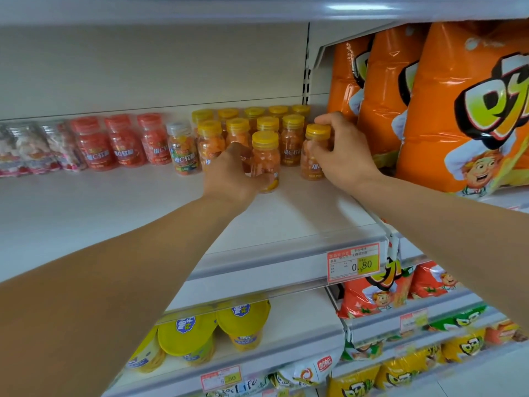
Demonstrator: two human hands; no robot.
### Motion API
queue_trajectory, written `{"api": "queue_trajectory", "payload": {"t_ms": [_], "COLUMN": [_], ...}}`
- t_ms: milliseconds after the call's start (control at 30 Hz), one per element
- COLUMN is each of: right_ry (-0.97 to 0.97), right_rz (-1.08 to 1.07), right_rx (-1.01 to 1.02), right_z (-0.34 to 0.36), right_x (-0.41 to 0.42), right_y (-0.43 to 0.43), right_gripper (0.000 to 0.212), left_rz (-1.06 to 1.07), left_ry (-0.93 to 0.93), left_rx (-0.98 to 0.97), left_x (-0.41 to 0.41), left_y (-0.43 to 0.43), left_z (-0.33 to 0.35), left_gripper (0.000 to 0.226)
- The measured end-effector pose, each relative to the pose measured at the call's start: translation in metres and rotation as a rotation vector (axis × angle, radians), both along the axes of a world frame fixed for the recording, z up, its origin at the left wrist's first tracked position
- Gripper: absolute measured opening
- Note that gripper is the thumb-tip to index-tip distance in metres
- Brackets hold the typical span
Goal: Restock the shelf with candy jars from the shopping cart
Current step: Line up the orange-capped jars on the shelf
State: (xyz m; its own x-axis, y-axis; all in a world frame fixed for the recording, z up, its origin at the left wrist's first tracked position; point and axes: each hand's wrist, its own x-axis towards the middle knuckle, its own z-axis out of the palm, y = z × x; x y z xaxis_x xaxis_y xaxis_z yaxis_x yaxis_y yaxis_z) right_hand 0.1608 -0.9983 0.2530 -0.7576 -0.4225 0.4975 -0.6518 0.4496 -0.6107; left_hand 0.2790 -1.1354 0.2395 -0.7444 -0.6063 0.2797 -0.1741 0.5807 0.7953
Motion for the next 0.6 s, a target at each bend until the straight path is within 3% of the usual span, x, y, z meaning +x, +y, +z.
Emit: {"api": "queue_trajectory", "payload": {"t_ms": [200,333,433,600], "right_ry": [0.138,0.204,0.208,0.244], "right_rz": [-0.148,-0.157,-0.141,-0.218], "right_rx": [0.159,0.283,0.323,0.366], "right_z": [0.007,0.005,0.002,0.003], "right_x": [-0.007,-0.005,-0.006,-0.014], "right_y": [-0.008,-0.009,-0.006,-0.011], "right_gripper": [0.038,0.044,0.051,0.051], "left_rz": [-0.022,-0.018,-0.002,-0.097], "left_ry": [0.0,0.076,0.163,-0.021], "left_rx": [-0.11,-0.464,-0.7,-0.943], "left_x": [-0.003,0.012,0.019,0.002], "left_y": [-0.002,-0.011,-0.021,-0.027], "left_z": [-0.004,0.003,0.014,0.011], "left_gripper": [0.047,0.064,0.063,0.086]}}
